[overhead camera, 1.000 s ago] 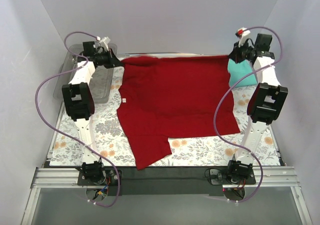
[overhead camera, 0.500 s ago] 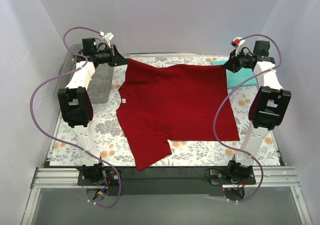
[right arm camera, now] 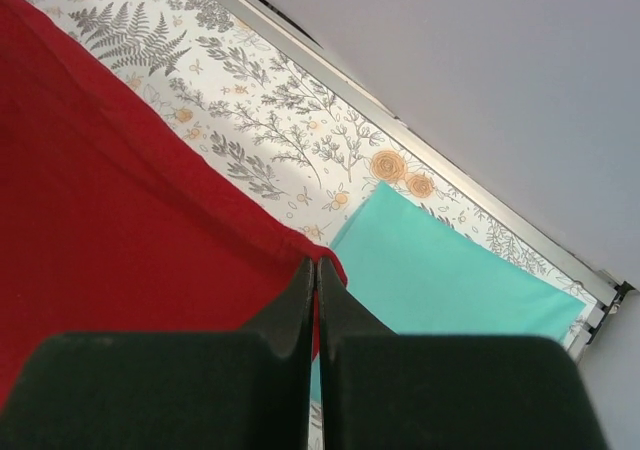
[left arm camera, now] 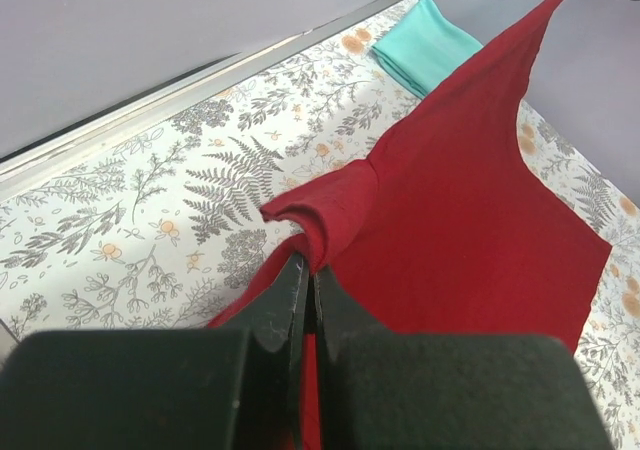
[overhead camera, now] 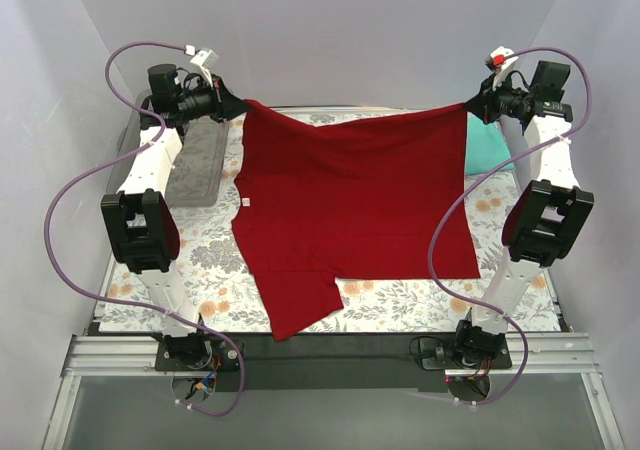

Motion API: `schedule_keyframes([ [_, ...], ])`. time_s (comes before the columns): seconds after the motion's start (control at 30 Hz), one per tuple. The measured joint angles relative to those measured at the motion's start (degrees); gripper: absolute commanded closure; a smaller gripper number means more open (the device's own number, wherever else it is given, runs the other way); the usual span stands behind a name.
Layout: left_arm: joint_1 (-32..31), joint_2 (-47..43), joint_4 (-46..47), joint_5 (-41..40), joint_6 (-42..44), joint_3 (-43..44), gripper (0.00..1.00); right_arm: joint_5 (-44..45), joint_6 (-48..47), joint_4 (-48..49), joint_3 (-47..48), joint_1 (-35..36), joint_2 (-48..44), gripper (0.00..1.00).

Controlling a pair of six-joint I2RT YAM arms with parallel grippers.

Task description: Fold and stack the t-shirts

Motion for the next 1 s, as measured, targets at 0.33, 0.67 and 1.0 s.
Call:
schedule_keyframes([
  [0.33, 4.1, -0.8, 4.7, -1.2, -3.0, -6.1, 1.0, -0.8, 5.6, 3.7, -1.6, -2.1, -0.3, 0.99],
  [0.67, 4.8, -0.7, 10.3, -0.2, -6.9, -5.5, 1.0, -2.1, 9.7, 7.3, -1.6, -2.4, -0.4, 0.99],
  [1.0, 3.8, 6.1, 14.3, -1.2, -8.7, -0.7, 1.0, 1.2, 13.1, 11.5, -1.5, -1.0, 2.8, 0.99],
])
